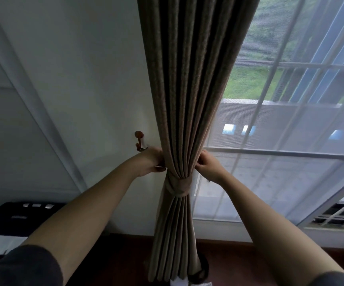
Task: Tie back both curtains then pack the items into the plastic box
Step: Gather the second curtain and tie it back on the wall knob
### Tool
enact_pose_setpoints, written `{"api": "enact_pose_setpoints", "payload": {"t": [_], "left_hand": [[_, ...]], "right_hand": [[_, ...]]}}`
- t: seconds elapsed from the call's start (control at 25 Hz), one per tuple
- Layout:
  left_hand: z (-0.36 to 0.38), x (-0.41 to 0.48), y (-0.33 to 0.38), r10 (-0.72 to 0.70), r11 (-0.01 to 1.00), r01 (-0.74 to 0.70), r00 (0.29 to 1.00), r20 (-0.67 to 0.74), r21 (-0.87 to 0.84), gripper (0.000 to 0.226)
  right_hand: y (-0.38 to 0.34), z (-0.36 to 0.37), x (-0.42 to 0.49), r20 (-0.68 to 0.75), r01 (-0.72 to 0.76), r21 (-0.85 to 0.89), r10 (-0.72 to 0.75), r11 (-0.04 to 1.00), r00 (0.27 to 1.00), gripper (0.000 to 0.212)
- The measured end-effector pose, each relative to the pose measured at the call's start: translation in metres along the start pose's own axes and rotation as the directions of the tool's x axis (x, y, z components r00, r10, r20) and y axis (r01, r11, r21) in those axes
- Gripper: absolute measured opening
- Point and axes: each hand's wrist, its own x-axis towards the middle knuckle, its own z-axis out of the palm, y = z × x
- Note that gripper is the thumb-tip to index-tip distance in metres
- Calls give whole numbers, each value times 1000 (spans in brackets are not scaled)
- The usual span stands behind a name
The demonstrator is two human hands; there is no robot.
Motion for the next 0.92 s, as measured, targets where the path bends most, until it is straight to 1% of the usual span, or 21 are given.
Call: {"api": "enact_pose_setpoints", "payload": {"t": [0.08,0.12,0.2,0.28,0.32,0.48,0.52,0.56,0.6,0.64,0.76,0.84,0.88,0.92], "left_hand": [[0,0,4,22,990,-15,999,-50,140,18],[0,-1,6,30,988,-20,997,-65,152,19],[-2,-1,6,28,995,-23,999,-44,101,15],[-2,-5,7,20,998,-19,1000,-4,64,13],[-1,-6,7,22,997,-22,1000,-11,77,13],[7,-5,11,91,978,-60,984,-152,199,7],[8,-4,11,100,979,-67,981,-164,191,5],[8,-6,12,79,984,-52,985,-156,173,7],[8,-4,11,65,982,-36,987,-150,187,8],[8,-6,11,49,974,-17,989,-137,227,7],[8,-5,8,30,948,7,993,-111,318,7],[10,-4,6,28,944,12,993,-117,330,9],[11,-8,8,29,947,12,992,-124,320,12],[12,-10,8,70,948,-22,987,-141,318,17]], "right_hand": [[-8,-2,4,-49,-19,-54,16,998,999,17],[-11,-3,7,-68,-19,-73,14,997,998,16],[-13,-3,12,-36,-24,-136,19,990,999,17],[-7,-2,15,22,-32,-194,37,980,999,23],[-4,-1,14,20,-36,-208,41,978,999,27],[-1,9,10,-44,-12,-249,1,968,999,46],[-2,12,10,-43,-6,-251,-5,968,999,51],[-4,14,9,-52,-5,-246,-8,969,999,54],[-7,15,9,-71,-2,-236,-15,972,997,52],[-9,15,8,-96,-4,-215,-17,977,995,46],[-9,19,3,-194,-49,-140,21,989,981,18],[2,26,-1,-252,-126,-117,94,985,963,15],[7,28,-3,-275,-143,-78,116,987,954,16],[10,30,-5,-295,-125,-23,112,992,949,20]]}}
